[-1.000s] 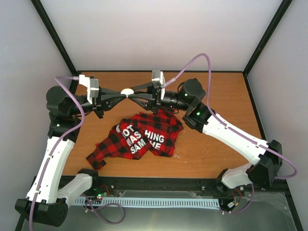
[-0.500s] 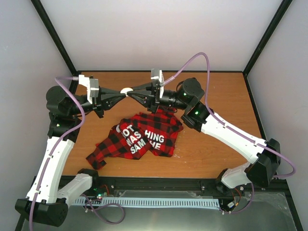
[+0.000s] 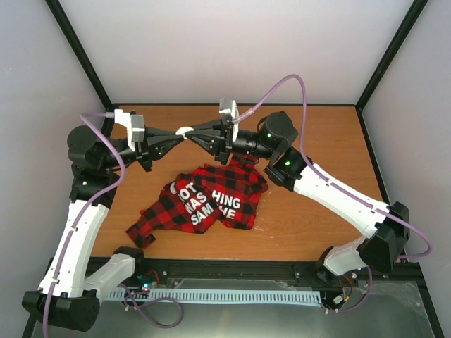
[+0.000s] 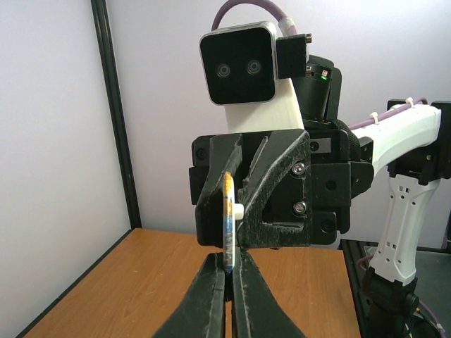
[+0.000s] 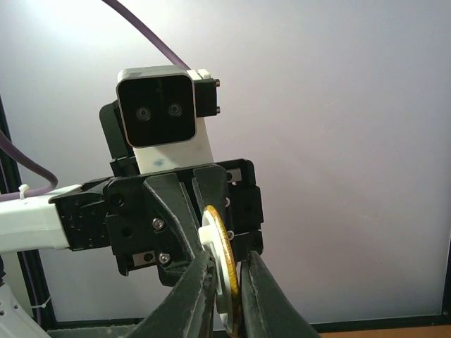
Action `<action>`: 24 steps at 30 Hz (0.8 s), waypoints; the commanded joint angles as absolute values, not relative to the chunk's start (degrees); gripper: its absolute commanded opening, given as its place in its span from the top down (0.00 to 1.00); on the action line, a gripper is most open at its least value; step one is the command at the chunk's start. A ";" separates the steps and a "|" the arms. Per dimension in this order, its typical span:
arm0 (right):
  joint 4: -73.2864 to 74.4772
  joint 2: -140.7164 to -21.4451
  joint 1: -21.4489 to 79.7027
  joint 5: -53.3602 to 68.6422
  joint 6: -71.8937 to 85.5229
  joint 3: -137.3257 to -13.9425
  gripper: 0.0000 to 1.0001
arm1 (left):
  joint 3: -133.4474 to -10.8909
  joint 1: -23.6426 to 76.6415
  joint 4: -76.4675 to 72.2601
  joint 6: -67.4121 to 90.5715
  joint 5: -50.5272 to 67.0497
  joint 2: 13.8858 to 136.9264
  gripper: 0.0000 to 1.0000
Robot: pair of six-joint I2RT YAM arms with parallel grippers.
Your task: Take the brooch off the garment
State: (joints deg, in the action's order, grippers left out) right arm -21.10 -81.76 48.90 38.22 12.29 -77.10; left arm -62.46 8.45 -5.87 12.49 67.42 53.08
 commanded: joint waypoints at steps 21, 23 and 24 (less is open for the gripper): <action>-10.01 -84.71 49.57 26.78 10.09 -81.30 0.84 | -63.19 8.77 -4.51 10.88 68.38 52.94 0.99; -9.66 -84.77 49.57 25.77 9.78 -81.36 0.84 | -63.24 8.79 -4.49 10.89 68.36 52.94 0.99; -9.40 -84.82 49.57 25.39 9.65 -81.43 0.84 | -63.20 8.81 -4.49 10.90 68.31 52.98 0.99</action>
